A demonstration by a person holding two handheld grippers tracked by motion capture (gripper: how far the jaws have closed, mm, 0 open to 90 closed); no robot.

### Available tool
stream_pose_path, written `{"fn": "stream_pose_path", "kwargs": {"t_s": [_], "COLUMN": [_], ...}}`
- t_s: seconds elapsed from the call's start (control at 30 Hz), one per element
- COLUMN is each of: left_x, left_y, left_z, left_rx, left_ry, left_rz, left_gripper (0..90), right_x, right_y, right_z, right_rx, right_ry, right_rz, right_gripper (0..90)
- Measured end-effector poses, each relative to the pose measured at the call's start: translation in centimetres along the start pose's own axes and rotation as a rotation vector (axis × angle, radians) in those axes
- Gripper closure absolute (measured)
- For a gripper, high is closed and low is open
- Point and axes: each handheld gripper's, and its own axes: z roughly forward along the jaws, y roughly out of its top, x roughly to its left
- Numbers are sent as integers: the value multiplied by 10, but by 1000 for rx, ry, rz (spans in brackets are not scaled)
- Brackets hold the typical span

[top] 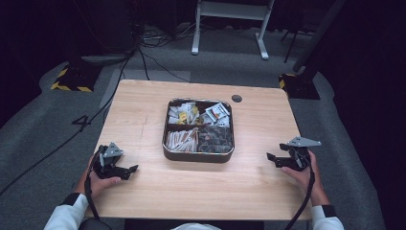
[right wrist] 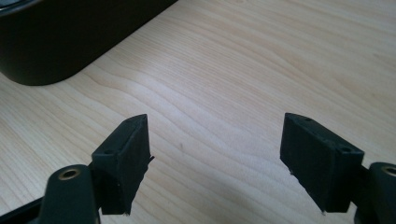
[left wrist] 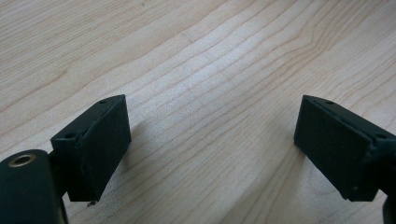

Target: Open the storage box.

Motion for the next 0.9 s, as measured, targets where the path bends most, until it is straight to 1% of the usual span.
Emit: {"fn": "stream_pose_path", "kwargs": {"t_s": [0.03,0.07,0.1,0.2,0.23,0.33,0.4,0.43,0.47,0.5,0.67,0.7,0.73,0.83,0.9], "left_x": [0,0,0,0,0,0,0,0,0,0,0,0,0,0,0], "left_y": [0,0,0,0,0,0,0,0,0,0,0,0,0,0,0], "left_z": [0,0,0,0,0,0,0,0,0,0,0,0,0,0,0], "left_rx": [0,0,0,1,0,0,0,1,1,0,0,0,0,0,0], "left_ry": [0,0,0,1,0,0,0,1,1,0,0,0,0,0,0], "left_rz": [0,0,-1,3,0,0,0,4,4,0,0,0,0,-1,0], "left_gripper": [112,112,112,112,112,112,112,112,112,112,112,112,112,112,112], "right_x": [4,4,7,9,13,15,17,19,19,23,30,30,33,36,38], "right_y": [6,6,10,14,19,26,28,34,34,40,53,53,58,64,70], "right_z": [0,0,0,1,2,2,3,3,3,4,8,8,10,12,11], "right_rx": [-5,-5,-14,-16,-19,-34,-36,-39,-39,-49,-55,-55,-59,-64,-73], "right_ry": [0,0,9,9,13,29,30,37,37,41,57,57,62,84,87], "right_rz": [-24,-24,-33,-43,-59,-63,-69,-83,-83,-97,-123,-123,-132,-134,-141], "right_gripper": [254,254,256,258,259,269,269,272,272,274,273,273,273,277,280]}}
